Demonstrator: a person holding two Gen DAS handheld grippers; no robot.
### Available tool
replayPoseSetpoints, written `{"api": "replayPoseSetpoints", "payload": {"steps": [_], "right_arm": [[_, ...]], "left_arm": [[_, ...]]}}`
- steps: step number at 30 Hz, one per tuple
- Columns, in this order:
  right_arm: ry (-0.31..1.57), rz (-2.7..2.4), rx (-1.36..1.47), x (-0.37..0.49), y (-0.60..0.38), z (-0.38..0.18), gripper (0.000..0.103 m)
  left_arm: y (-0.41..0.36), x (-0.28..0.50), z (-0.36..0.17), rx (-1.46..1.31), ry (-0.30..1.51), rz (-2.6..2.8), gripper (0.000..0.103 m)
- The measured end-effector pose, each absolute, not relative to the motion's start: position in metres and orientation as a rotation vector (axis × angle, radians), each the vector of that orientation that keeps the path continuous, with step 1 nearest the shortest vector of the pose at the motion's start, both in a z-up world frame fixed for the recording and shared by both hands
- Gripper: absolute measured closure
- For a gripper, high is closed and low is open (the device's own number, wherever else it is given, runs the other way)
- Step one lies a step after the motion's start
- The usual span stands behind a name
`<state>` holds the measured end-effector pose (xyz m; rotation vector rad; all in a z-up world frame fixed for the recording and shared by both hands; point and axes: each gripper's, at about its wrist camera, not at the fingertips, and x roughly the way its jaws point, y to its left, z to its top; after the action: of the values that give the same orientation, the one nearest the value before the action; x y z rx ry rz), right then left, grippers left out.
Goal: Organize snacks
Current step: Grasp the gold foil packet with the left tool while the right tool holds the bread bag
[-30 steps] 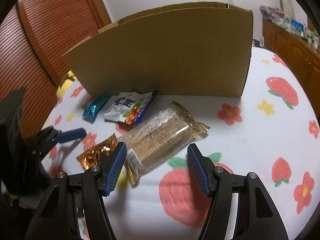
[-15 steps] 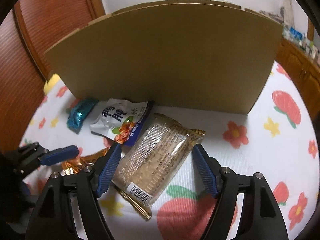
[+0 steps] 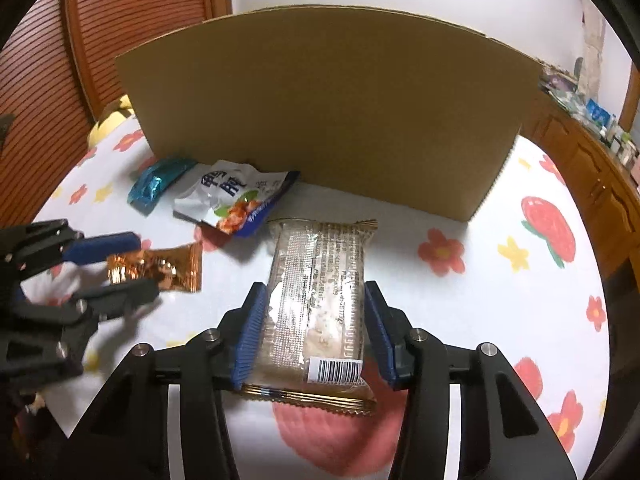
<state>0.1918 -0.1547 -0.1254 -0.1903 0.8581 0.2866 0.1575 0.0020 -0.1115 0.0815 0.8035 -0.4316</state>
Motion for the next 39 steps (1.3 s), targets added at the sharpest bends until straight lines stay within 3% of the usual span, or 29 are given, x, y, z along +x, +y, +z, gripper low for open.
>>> {"api": "replayPoseSetpoints", "payload": {"steps": [30,36,39], "right_arm": [[0.831,0.284,-0.223,0.185,-0.151,-0.128,0.045],[0.831,0.282,-0.219,0.185,-0.152,-0.128,0.044],[0.831,0.282,-0.216,0.185,-0.153,-0.129,0.044]], "left_arm": [[-0.028,0.179,-0.115,0.181,0.851,-0.429,0.064],[-0.027,0.172,-0.115,0.182,0.835,-0.452,0.081],[-0.023,0.167,-0.113,0.162,0.829,-0.453,0.082]]}}
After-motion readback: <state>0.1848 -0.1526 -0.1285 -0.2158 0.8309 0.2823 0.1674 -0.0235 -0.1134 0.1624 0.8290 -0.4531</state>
